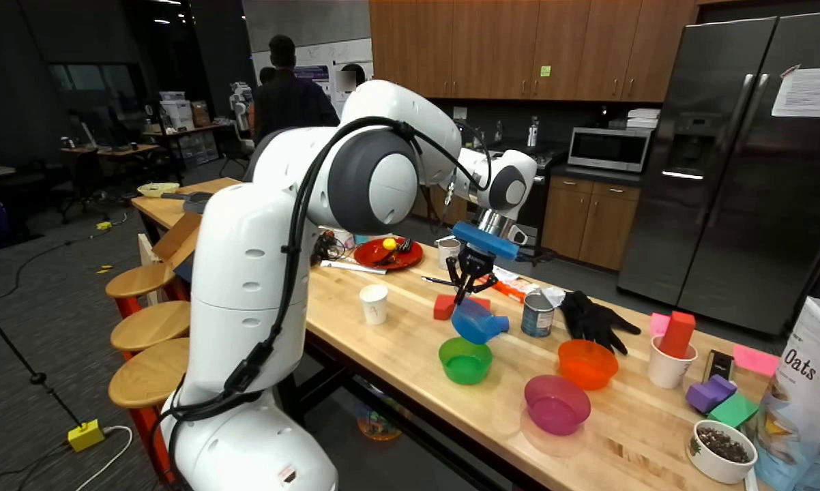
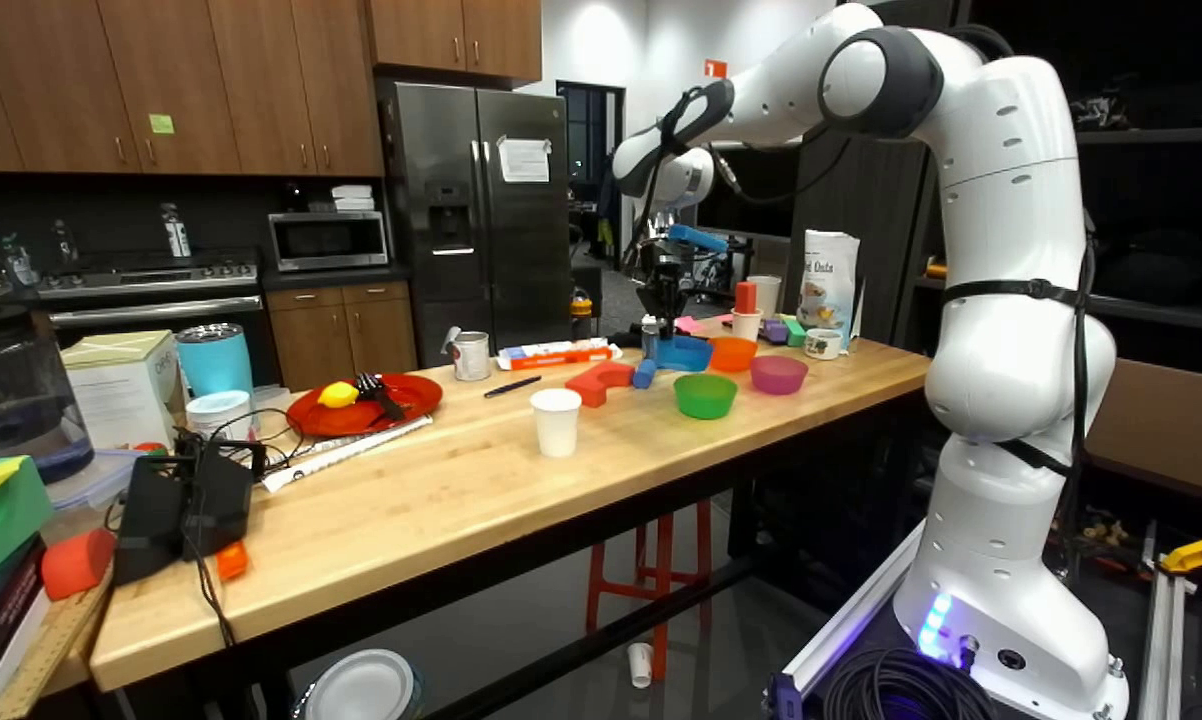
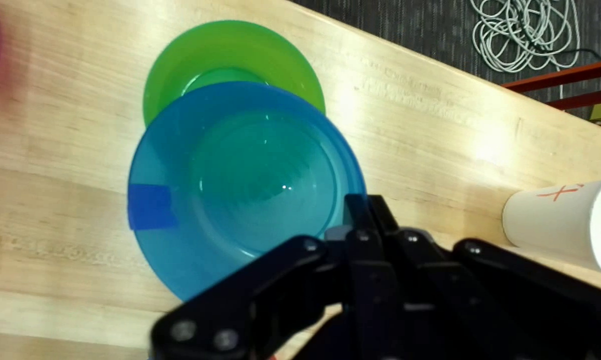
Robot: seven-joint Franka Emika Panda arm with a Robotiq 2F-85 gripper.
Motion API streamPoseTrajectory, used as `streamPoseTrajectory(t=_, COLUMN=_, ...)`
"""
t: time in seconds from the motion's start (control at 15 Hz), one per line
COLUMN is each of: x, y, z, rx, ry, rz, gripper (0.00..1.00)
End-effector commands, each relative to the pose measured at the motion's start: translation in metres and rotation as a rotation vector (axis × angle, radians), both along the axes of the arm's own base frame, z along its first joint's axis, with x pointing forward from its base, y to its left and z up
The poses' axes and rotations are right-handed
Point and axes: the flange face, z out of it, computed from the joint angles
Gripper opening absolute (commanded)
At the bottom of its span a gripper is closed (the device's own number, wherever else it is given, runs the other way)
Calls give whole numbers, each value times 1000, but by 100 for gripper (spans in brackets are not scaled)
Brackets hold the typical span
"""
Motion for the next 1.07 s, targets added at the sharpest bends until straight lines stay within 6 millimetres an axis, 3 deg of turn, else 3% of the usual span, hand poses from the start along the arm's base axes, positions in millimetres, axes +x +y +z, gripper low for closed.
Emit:
streamPoseTrajectory(t=0.0, x=-21, y=4, z=26, rx=-60, ry=13, rz=-25, gripper=1)
streamPoseTrajectory(t=0.4, x=-37, y=18, z=38, rx=-76, ry=68, rz=-25, gripper=1)
streamPoseTrajectory(t=1.0, x=-56, y=27, z=11, rx=-81, ry=223, rz=-120, gripper=1)
